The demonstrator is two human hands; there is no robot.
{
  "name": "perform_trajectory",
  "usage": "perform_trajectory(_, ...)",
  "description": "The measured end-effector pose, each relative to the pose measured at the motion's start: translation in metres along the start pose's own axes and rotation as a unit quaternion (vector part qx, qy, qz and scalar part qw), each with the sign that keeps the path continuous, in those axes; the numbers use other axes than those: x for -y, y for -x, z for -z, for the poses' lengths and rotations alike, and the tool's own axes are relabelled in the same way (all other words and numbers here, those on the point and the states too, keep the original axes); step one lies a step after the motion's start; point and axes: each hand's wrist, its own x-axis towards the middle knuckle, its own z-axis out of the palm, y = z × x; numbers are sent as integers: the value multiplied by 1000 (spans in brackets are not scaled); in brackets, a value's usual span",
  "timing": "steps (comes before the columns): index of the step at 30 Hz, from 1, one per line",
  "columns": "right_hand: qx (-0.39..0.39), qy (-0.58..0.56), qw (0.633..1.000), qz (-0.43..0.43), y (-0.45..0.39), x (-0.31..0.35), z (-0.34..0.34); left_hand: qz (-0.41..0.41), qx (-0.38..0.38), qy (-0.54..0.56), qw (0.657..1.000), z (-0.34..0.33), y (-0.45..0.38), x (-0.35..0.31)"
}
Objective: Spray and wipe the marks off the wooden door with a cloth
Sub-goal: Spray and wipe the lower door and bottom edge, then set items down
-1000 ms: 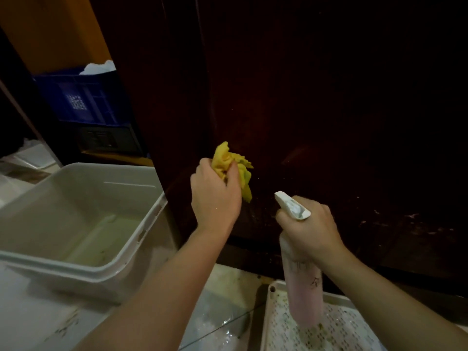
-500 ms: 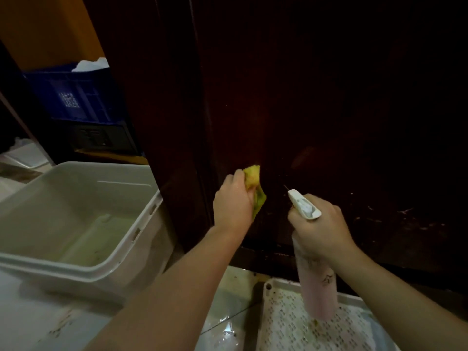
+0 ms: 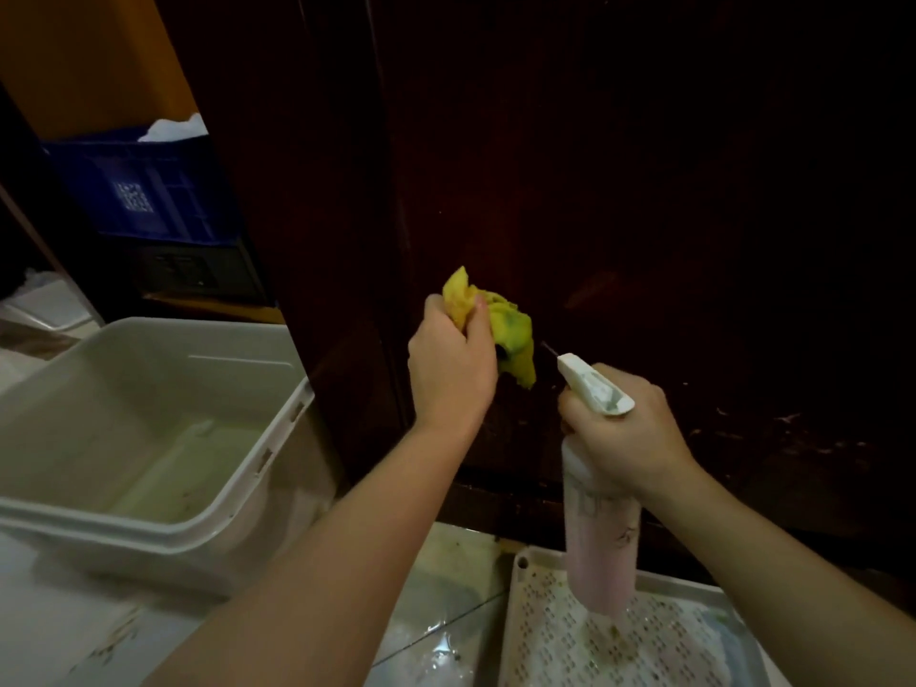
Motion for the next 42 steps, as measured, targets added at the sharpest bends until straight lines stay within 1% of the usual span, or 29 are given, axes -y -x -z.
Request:
perform_trajectory(3, 7, 21, 1000, 3, 2, 4, 2, 11, -13, 16, 1000, 2, -2, 0)
perform_trajectory(8, 95, -35, 995, -22, 2, 7, 10, 17, -25, 29, 999, 1, -5, -3)
perform_trajectory(9, 98, -43, 994, -25, 2, 6, 10, 10, -21, 33, 999, -2, -5, -6)
perform_trajectory(10, 87, -43, 995, -24, 2, 5, 10, 2, -16, 34, 999, -5, -5, -8)
perform_trajectory(14, -10, 10, 1000, -13, 5, -2, 12, -43, 4, -6, 999, -23, 3, -14)
perform_trajectory(16, -30, 25, 999, -15, 7, -6, 15, -79, 29, -63, 994, -32, 10, -12)
perform_trajectory(18, -17, 23, 999, -34, 7, -11, 17, -107, 65, -115, 986, -39, 19, -4)
perform_trajectory(19, -1, 15, 999, -49, 7, -13, 18, -106, 90, -132, 981, -42, 24, 1)
perform_trajectory(22, 44, -6, 995, -85, 7, -17, 17, -53, 167, -220, 960, -45, 34, 20)
perform_trajectory(24, 55, -6, 994, -94, 6, -17, 13, -11, 188, -239, 952, -45, 37, 29)
perform_trajectory(27, 71, 11, 994, -83, 6, -13, 6, 31, 171, -204, 963, -45, 35, 31)
perform_trajectory(29, 75, 18, 994, -74, 6, -13, 3, 41, 133, -163, 977, -42, 36, 29)
perform_trajectory(31, 75, 21, 994, -72, 8, -15, 3, 9, 62, -99, 993, -36, 37, 23)
perform_trajectory(33, 73, 19, 995, -72, 8, -16, 4, -43, -13, -29, 999, -27, 30, 14)
perform_trajectory(35, 68, 14, 995, -67, 9, -18, 4, -61, -43, 0, 997, -22, 18, 8)
perform_trajectory(39, 43, 42, 997, -42, 9, -16, 2, -3, -40, 0, 999, -26, 8, 15)
perform_trajectory(42, 55, 45, 997, -40, 7, -13, 1, 40, 30, -60, 997, -26, 16, 35)
